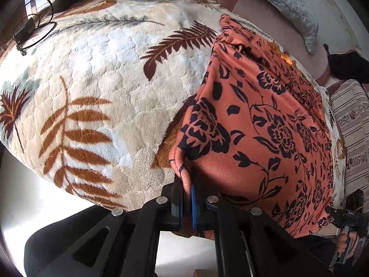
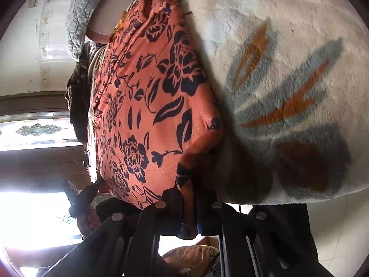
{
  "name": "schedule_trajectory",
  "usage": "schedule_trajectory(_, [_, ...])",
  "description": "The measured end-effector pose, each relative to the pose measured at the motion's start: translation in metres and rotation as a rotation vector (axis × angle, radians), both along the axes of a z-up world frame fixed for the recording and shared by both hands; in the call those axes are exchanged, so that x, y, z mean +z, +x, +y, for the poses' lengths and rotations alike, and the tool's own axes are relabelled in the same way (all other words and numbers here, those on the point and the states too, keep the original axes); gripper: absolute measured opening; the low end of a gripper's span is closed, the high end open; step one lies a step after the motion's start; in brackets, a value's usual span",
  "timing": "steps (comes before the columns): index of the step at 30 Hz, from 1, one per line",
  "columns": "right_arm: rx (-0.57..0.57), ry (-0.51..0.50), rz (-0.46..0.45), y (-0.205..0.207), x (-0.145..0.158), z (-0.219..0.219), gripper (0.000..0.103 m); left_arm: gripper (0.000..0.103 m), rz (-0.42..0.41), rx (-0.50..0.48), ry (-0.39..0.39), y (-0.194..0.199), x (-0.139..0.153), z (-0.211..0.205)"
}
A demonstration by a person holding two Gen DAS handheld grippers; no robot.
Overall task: Fold small clothes
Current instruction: 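Release the hem and regrasp the folded blouse edge with the left tool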
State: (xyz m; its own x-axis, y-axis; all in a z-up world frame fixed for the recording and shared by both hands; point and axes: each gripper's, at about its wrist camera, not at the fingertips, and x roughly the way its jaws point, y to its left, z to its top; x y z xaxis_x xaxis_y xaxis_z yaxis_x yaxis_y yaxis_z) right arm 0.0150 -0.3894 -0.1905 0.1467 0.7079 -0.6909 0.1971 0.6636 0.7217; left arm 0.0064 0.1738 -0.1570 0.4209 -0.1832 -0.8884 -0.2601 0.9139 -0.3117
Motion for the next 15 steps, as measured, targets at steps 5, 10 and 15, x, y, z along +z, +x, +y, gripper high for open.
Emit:
schedule_trajectory(5, [-0.029,0.064,-0.150,0.047,0.047,-0.003,0.009,0.005,-0.165,-0.048,-0.021,0.051,0.065,-0.001])
schedule_trajectory(10, [-0.151,0.137,-0.322,0.162,0.094,-0.019,0.009,0.005,-0.273,-0.052,-0.036,0.170,0.104,0.006])
schedule_trajectory(15, [-0.313,0.161,-0.305,0.272,0.058,-0.031,0.056,0.046,-0.250,0.005,0.037,0.278,0.070,0.006])
